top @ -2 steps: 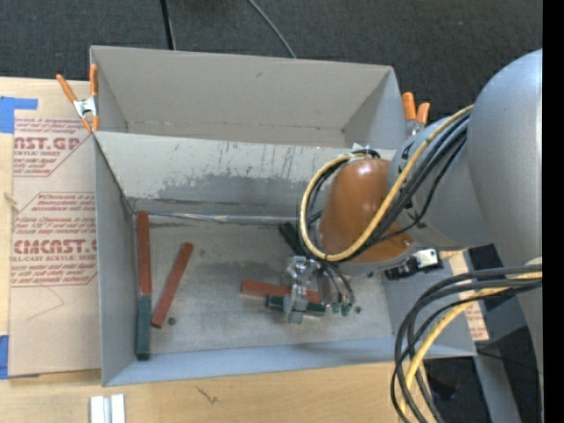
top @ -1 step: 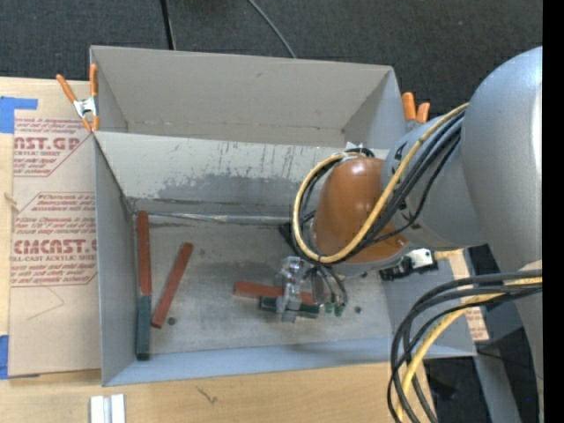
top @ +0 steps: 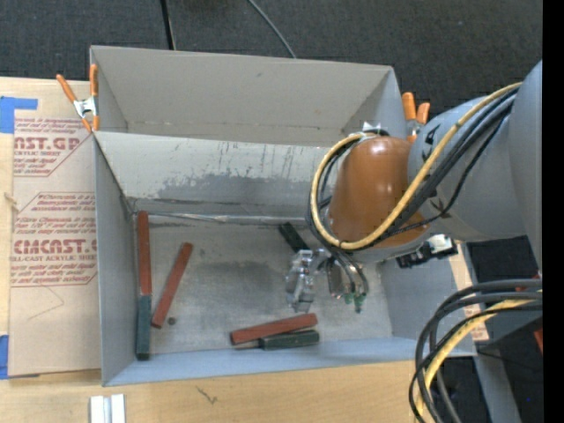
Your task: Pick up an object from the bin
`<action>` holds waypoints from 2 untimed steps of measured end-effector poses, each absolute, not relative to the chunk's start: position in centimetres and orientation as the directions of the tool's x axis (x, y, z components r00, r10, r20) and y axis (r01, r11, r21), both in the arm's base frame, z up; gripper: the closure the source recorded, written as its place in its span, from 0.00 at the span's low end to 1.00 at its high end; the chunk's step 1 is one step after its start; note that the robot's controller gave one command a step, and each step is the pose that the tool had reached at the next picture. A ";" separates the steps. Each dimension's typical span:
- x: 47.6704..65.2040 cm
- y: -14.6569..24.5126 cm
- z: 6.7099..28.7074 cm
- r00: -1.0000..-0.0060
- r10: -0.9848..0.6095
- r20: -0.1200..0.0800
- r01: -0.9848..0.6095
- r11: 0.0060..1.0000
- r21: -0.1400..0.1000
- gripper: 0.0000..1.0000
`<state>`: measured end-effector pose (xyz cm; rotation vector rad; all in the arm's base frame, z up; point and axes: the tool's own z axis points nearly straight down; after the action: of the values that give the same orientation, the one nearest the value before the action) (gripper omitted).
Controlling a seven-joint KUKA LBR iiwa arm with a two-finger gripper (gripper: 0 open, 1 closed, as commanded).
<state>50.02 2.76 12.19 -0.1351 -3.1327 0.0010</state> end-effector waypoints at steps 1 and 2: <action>49.8 5.1 16.7 -0.992 0.123 -0.001 0.123 0.992 0.001 1.00; 49.5 3.1 10.4 -0.952 0.306 0.002 0.306 0.952 -0.001 0.00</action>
Offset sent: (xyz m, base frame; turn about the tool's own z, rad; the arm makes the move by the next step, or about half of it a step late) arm -0.0043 0.0035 -0.0172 0.2253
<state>49.50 3.13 10.35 -0.4867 -3.1010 0.0012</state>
